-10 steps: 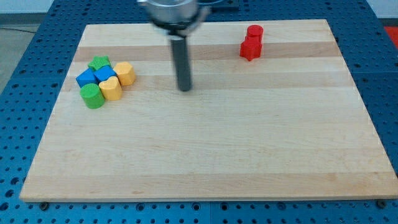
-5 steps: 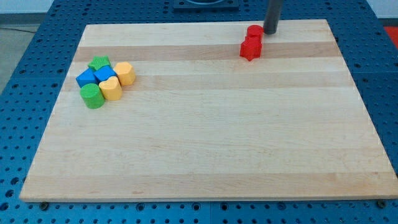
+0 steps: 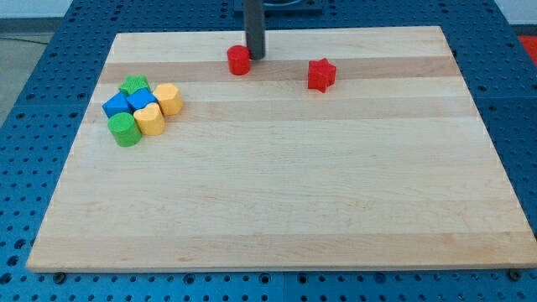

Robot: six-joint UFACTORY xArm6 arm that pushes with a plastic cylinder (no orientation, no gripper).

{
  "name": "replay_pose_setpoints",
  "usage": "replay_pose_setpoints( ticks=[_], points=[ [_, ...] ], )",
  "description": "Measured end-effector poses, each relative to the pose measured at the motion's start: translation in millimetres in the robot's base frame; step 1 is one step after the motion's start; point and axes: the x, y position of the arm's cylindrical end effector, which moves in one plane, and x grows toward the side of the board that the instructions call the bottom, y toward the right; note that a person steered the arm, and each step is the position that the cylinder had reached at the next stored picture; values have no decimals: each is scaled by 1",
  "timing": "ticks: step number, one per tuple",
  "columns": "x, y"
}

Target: Push the red circle into the yellow hexagon

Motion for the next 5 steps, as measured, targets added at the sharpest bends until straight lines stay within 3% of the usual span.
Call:
replay_pose_setpoints(
  ticks=[2,5],
  points=[
    [17,-70],
    [30,-60]
  ],
)
